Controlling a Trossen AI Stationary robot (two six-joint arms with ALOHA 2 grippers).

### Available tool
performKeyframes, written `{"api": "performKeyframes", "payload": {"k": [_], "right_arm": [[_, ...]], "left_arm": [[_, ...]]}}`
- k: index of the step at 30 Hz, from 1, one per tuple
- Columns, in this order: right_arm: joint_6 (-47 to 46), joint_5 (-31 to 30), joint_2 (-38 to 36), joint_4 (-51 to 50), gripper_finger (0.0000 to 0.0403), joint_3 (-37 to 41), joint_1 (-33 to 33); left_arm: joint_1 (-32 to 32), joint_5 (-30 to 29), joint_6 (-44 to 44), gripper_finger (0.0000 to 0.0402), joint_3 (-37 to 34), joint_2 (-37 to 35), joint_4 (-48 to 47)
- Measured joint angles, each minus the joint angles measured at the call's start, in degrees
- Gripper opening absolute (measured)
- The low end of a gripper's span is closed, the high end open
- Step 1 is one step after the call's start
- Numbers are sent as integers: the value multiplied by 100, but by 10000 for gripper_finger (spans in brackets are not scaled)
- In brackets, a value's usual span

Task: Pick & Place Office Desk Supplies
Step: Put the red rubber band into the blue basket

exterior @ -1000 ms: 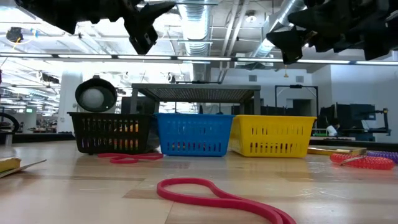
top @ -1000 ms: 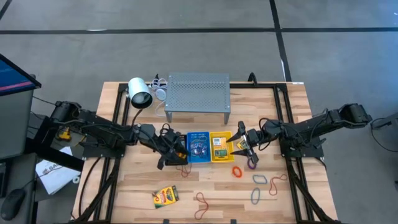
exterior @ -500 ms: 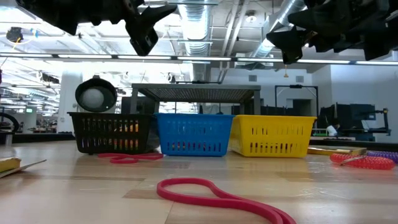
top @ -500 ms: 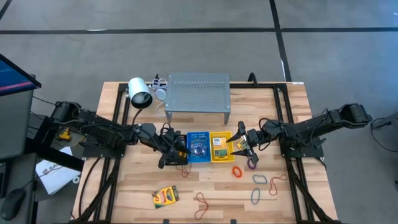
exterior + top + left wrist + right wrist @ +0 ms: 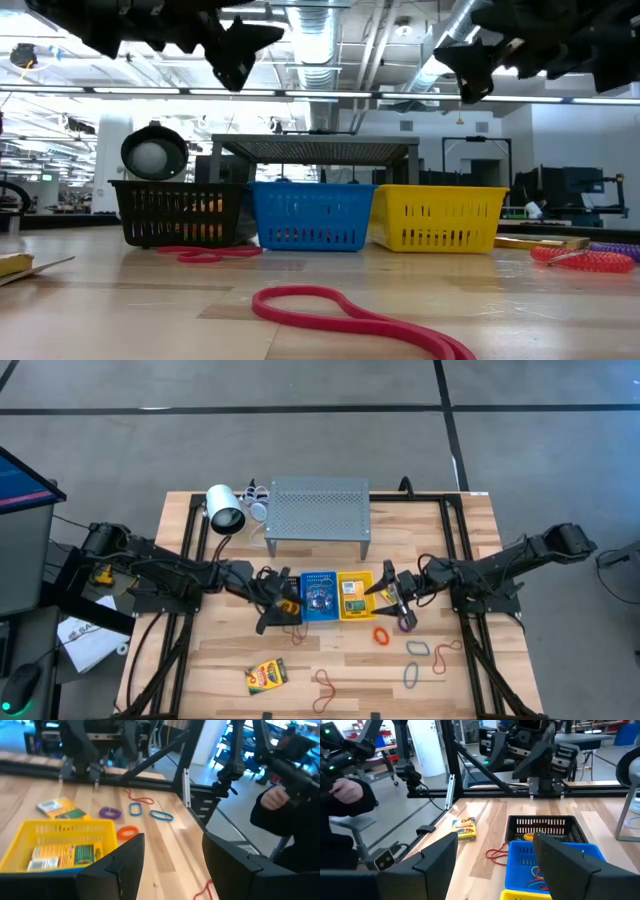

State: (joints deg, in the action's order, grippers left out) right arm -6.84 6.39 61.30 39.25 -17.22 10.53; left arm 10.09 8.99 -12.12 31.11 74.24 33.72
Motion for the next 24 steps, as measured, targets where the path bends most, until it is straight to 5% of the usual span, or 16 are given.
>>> {"api": "performKeyframes", "payload": {"k": [11, 24], "right_arm": [[-87, -1221, 293, -858, 255, -889, 1242], [-327, -1068, 2502, -806, 255, -2090, 1308]], "left_arm": [[581, -208, 125, 195, 0, 168, -77], [1239, -499, -332, 195, 148, 949, -860]]}}
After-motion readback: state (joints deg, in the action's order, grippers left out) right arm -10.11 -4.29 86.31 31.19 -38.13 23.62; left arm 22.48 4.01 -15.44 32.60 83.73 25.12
